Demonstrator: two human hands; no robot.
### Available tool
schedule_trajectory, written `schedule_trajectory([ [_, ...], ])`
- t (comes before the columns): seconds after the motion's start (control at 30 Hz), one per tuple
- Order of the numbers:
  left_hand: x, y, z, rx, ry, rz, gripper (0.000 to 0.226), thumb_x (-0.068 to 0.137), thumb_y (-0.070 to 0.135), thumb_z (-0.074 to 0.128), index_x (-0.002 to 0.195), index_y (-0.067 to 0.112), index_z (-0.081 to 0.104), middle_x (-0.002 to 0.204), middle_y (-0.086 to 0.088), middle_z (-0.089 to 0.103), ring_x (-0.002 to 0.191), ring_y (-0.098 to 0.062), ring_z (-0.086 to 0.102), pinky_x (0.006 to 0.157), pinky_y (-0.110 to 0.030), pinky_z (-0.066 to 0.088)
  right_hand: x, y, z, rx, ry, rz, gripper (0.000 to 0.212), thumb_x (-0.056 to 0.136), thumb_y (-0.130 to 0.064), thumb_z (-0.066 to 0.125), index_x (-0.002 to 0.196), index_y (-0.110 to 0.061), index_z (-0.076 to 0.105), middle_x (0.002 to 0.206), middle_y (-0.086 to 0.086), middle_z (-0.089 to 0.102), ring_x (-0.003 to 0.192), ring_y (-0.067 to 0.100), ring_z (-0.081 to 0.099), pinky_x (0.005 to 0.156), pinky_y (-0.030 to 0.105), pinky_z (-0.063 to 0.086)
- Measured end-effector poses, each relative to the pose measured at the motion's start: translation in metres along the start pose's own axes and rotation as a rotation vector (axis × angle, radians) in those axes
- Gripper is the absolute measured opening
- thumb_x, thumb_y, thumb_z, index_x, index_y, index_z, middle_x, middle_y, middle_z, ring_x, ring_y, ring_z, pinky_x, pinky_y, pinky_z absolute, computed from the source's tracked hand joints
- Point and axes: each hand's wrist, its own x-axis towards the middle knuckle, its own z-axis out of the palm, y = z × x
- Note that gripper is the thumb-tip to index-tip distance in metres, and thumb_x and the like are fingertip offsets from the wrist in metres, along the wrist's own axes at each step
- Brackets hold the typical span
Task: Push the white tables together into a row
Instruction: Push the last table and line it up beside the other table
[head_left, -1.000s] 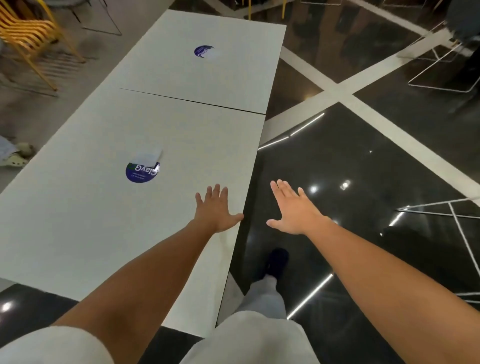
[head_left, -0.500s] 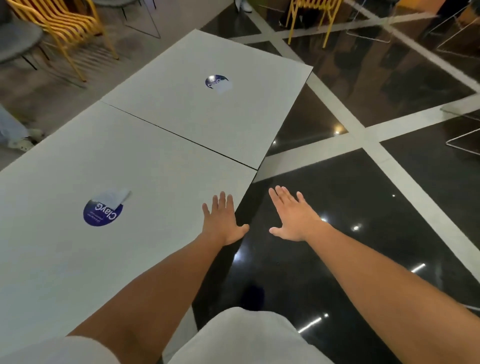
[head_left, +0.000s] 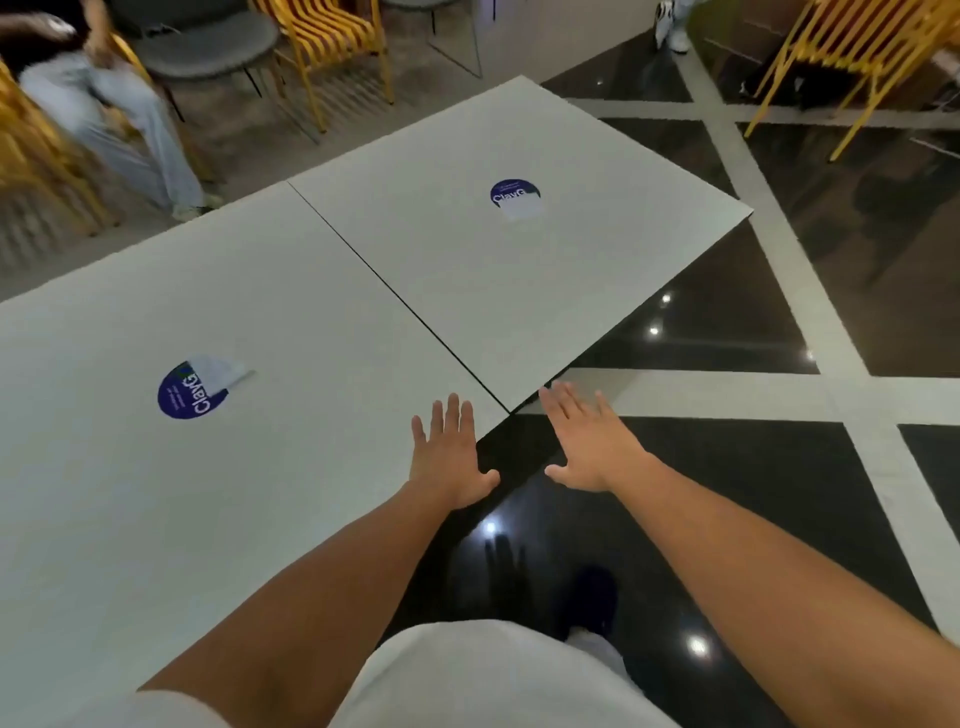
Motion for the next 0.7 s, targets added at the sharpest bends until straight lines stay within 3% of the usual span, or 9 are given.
schedule_trajectory([
  [0.23,0.025,0.071,0.000,-0.053,0.018,-0.220,0.109,0.085,0.065,0.048,0.155,0.009,-0.014,0.164,-0.015,-0.018,0.150,-0.037,-0.015,0.119,-0.059,-0.005,0.023,0.084,-0.016,-0.116,-0.004,-0.212,0.108,0.089,-0.055,0.057,0.154,-0.010,-0.018,0.165,0.015,-0.011,0.152,0.029,-0.009,0.120,0.054,0.003],
  [0.47,0.056,0.139,0.000,-0.108,0.020,-0.343,0.107,0.087,0.062,0.049,0.154,0.007,-0.014,0.164,-0.017,-0.017,0.150,-0.038,-0.015,0.120,-0.057,-0.004,0.054,0.159,-0.022,-0.147,-0.030,-0.305,0.108,0.089,-0.054,0.057,0.154,-0.011,-0.019,0.165,0.015,-0.013,0.152,0.029,-0.011,0.120,0.054,0.001],
  [0.7,0.111,0.161,-0.001,-0.134,0.044,-0.436,0.105,0.090,0.058,0.048,0.153,0.005,-0.017,0.162,-0.019,-0.020,0.149,-0.039,-0.017,0.121,-0.057,-0.003,0.116,0.219,-0.033,-0.228,-0.052,-0.378,0.108,0.090,-0.053,0.055,0.153,-0.010,-0.021,0.164,0.015,-0.015,0.152,0.029,-0.011,0.122,0.055,0.003],
])
